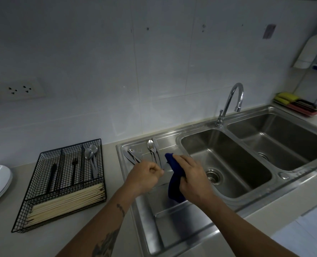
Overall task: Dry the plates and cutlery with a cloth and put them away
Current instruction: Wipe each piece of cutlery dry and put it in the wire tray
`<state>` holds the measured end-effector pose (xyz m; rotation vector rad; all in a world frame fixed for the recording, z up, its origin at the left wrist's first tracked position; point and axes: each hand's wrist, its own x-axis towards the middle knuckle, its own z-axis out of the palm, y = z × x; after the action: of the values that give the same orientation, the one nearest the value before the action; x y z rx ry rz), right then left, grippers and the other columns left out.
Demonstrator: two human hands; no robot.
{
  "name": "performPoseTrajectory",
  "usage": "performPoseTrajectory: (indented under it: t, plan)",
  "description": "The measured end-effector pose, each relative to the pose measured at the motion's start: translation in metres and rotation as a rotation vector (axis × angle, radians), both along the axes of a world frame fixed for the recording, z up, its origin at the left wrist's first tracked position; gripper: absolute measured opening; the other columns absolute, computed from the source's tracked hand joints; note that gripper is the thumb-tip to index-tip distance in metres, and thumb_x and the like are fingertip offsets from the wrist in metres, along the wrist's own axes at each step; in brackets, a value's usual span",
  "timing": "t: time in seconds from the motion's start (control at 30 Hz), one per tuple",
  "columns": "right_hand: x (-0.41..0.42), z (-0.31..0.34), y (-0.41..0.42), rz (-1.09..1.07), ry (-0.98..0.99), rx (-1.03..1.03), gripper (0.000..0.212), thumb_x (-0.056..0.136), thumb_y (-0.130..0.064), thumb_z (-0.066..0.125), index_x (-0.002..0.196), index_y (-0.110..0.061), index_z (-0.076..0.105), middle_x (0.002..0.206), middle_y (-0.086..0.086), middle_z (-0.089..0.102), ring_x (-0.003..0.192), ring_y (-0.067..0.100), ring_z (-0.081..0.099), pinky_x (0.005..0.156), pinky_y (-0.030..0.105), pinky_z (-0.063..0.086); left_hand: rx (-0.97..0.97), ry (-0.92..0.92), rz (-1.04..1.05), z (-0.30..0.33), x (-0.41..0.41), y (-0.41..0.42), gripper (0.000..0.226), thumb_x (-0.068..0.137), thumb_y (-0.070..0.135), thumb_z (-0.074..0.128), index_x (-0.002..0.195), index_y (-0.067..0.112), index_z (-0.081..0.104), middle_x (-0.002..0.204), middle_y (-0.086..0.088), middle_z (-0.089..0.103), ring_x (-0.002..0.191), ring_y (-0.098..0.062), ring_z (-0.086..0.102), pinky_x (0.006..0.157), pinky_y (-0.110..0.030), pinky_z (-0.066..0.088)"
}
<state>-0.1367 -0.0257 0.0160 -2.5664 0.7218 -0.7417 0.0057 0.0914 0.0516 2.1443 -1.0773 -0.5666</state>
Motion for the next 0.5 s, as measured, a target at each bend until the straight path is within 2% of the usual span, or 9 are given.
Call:
performPoseTrajectory:
  t: [0.13,0.27,0.37,0.43,0.5]
  plan:
    - [0.000,0.003,0.004,0.054,-0.010,-0.054,0.067,0.072,-0.010,0.044,0.138,-0.017,0.048,0.130,-0.002,0.053,0.110,0.021,0.049,0.094,0.037,0.046,-0.034,0.222,0.034,-0.002,-0.001,-0.006,0.017,0.095,0.025,0.063,0.078,0.022,0.067,0.071,0.004,0.063,0.068,-0.009,0.058,0.065,-0.023,0.044]
    - [0.002,0.007,0.000,0.052,-0.053,0.006,0.068,0.068,-0.006,0.045,0.134,-0.018,0.052,0.126,-0.003,0.057,0.105,0.018,0.050,0.092,0.035,0.046,-0.039,0.487,0.134,-0.005,-0.007,-0.012,0.022,0.097,0.034,0.060,0.081,0.023,0.071,0.066,0.001,0.061,0.061,-0.010,0.055,0.059,-0.024,0.043]
    - [0.003,0.006,-0.008,-0.014,-0.089,0.074,0.072,0.066,0.000,0.048,0.134,-0.024,0.051,0.124,-0.006,0.056,0.105,0.019,0.051,0.093,0.036,0.046,-0.114,0.704,0.221,-0.010,-0.014,-0.016,0.018,0.094,0.023,0.065,0.080,0.016,0.071,0.069,-0.002,0.063,0.065,-0.014,0.056,0.059,-0.023,0.044]
    - [0.002,0.006,-0.014,-0.094,-0.114,0.157,0.073,0.068,0.004,0.051,0.134,-0.026,0.051,0.123,-0.006,0.056,0.108,0.020,0.051,0.094,0.039,0.047,-0.179,0.761,0.299,-0.011,-0.015,-0.018,0.014,0.091,0.018,0.067,0.078,0.014,0.072,0.073,-0.002,0.067,0.072,-0.017,0.058,0.065,-0.026,0.044]
    - [0.000,0.008,-0.016,-0.129,-0.125,0.199,0.072,0.068,0.008,0.052,0.133,-0.024,0.053,0.123,-0.003,0.056,0.110,0.021,0.050,0.095,0.041,0.046,-0.230,0.734,0.379,-0.013,-0.013,-0.020,0.011,0.089,0.018,0.069,0.079,0.013,0.072,0.074,-0.002,0.067,0.075,-0.019,0.058,0.068,-0.027,0.043]
